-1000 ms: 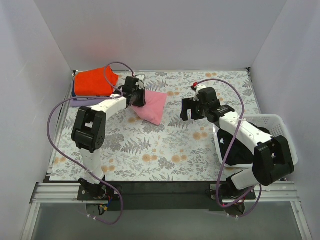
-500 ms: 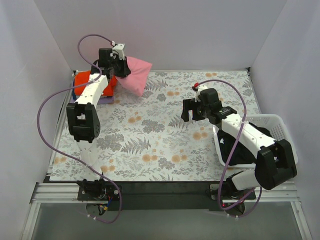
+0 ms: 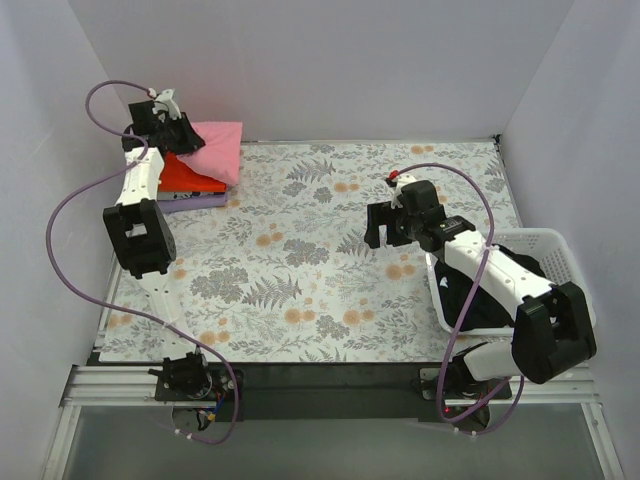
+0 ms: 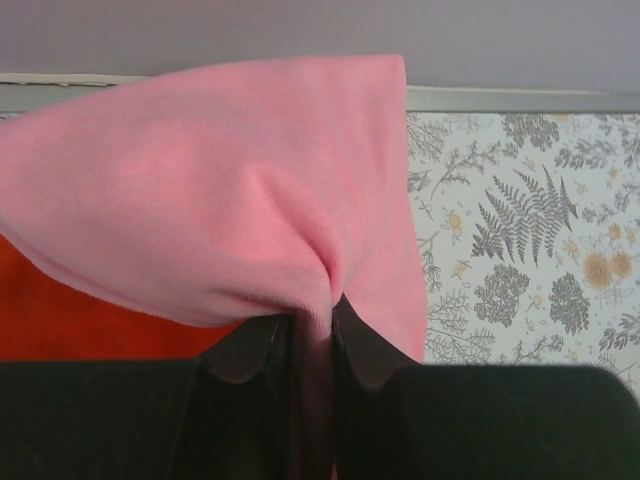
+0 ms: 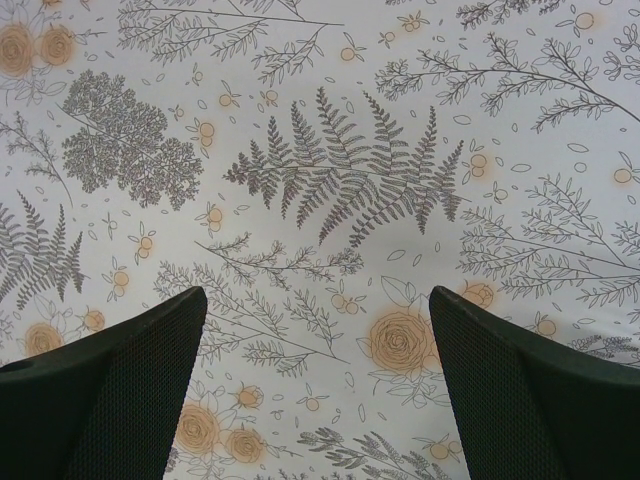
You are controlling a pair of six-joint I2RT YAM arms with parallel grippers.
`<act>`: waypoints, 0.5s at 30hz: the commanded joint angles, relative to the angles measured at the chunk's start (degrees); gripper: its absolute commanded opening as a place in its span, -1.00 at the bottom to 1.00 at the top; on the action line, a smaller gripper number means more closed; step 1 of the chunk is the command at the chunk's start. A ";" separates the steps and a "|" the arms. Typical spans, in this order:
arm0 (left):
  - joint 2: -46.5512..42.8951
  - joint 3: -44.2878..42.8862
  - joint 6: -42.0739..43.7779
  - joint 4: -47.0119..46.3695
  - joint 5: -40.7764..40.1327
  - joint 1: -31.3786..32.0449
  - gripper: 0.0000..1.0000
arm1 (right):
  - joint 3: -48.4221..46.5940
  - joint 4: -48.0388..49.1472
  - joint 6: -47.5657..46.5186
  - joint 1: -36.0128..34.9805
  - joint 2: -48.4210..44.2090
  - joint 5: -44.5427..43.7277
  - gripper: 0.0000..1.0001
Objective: Fold and stack the t-shirts
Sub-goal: Neatly place the folded tshirt to the corner
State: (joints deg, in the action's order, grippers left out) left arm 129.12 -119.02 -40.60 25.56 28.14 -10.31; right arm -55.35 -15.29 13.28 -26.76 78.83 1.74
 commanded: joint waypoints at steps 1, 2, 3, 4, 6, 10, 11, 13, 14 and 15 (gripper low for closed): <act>-2.56 -3.15 -3.34 -2.44 4.02 -1.56 -1.00 | 0.60 -0.18 -0.36 -0.13 -2.18 0.63 0.97; -2.21 -3.06 -4.39 -2.45 4.03 -2.34 -1.00 | 0.86 -0.27 -0.45 -0.13 -2.19 0.64 0.97; -2.12 -2.97 -4.75 -2.62 3.94 -2.70 -1.00 | 1.03 -0.27 -0.36 -0.22 -2.27 0.72 0.97; -1.94 -2.71 -5.01 -2.88 4.03 -3.05 -1.00 | 1.12 -0.27 -0.45 -0.22 -2.45 0.72 0.97; -1.59 -2.44 -5.45 -2.97 3.24 -3.75 -1.00 | 1.47 -0.36 -0.36 -0.22 -2.62 0.72 0.97; -1.15 -1.13 -5.54 -3.67 1.83 -4.98 -1.00 | 1.91 -0.62 -0.36 -0.22 -2.98 0.64 0.97; -1.24 -0.17 -5.63 -3.94 1.48 -5.25 -1.00 | 1.92 -0.62 -0.36 -0.22 -2.98 0.64 0.97; -1.33 0.54 -5.72 -4.38 -0.88 -5.43 -1.00 | 2.09 -0.79 -0.45 -0.22 -3.24 0.64 0.97; -1.41 1.24 -5.98 -4.73 -1.85 -5.77 -1.00 | 2.00 -0.88 -0.36 -0.22 -3.33 0.64 0.97; -1.59 1.68 -6.07 -4.99 -2.38 -5.95 -1.00 | 2.00 -0.88 -0.45 -0.22 -3.33 0.55 0.97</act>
State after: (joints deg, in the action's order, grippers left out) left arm 129.12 -118.37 -45.87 23.11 28.34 -15.03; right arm -53.54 -16.62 13.28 -26.76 77.47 1.91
